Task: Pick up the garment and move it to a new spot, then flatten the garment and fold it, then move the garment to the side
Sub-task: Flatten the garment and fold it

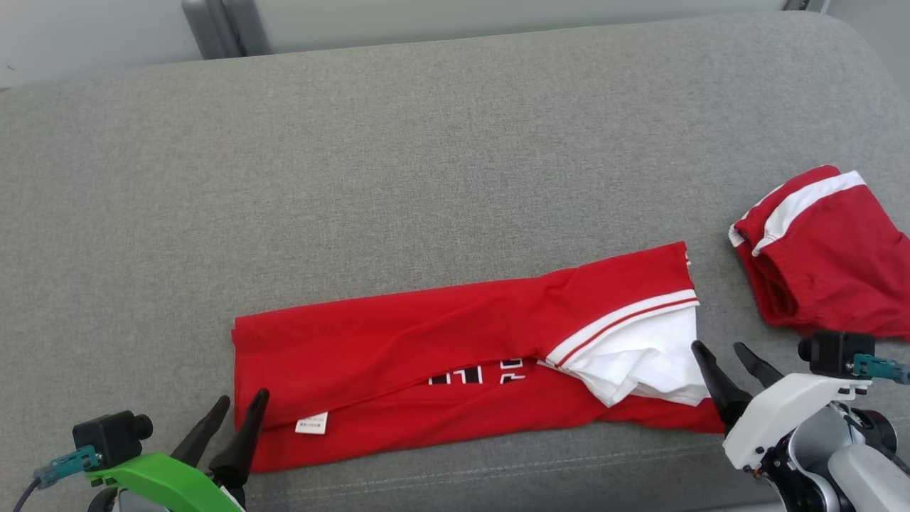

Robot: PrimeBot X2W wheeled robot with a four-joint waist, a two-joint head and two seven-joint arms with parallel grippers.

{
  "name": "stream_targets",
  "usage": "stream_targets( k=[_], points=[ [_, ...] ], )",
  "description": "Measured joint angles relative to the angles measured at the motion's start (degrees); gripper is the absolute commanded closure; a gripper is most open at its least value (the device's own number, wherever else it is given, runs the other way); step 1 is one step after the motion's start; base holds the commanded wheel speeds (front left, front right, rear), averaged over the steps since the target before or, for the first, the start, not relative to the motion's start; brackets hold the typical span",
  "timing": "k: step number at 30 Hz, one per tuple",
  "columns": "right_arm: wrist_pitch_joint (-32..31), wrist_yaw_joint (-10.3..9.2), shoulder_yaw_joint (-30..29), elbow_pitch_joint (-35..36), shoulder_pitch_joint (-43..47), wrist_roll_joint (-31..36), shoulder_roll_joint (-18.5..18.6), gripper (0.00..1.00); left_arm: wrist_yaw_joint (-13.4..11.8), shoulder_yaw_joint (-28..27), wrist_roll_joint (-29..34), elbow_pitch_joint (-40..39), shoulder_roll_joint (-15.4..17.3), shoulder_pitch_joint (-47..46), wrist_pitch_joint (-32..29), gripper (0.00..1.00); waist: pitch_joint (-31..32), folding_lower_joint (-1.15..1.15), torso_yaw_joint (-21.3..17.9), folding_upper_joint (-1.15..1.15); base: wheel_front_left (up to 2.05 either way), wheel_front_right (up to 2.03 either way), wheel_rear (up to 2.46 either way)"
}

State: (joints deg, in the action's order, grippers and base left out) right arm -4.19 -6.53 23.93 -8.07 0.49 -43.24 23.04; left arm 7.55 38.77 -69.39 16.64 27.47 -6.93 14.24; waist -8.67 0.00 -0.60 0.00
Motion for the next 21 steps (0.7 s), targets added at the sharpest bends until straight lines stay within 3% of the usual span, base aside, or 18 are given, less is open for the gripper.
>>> stream_targets(
  k=[4,12,21],
  points=[
    [2.8,-0.12,-1.9,0.1,0.1,-0.5,-2.4,0.00,0.0,-0.1,0.0,-0.3,0.1,0.0,0.0,0.00,-0.1,0.00,-0.3,0.00,0.00,0.00,0.00],
    [10.3,-0.24,-6.3,3.3,5.2,-6.8,-11.2,0.00,0.0,-4.9,0.1,-1.9,0.1,1.9,0.0,0.00,0.0,0.00,-1.7,0.00,0.00,0.00,0.00],
    [13.4,-0.57,-6.7,3.8,10.9,-10.2,-15.8,0.00,0.0,-8.7,0.4,-3.9,-1.1,4.6,0.0,0.00,-0.4,0.00,-3.6,0.00,0.00,0.00,0.00]
  ],
)
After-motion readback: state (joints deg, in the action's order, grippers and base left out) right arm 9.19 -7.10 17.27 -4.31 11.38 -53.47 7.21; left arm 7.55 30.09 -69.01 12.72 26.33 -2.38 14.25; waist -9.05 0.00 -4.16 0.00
